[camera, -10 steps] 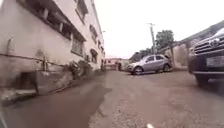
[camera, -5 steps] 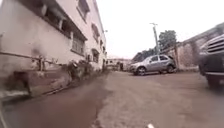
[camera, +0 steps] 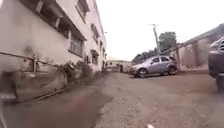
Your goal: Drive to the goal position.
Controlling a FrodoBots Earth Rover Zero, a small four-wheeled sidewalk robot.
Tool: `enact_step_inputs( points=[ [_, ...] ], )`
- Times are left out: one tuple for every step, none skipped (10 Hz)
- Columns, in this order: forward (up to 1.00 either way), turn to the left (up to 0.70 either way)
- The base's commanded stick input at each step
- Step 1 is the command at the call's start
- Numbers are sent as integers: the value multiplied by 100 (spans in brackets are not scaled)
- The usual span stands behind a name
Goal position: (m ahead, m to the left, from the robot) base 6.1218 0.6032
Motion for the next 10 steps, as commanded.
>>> enact_step_inputs(
  points=[
    [70,0],
    [70,0],
    [70,0],
    [70,0],
    [70,0],
    [70,0],
    [70,0],
    [70,0],
    [70,0],
    [70,0]
  ],
)
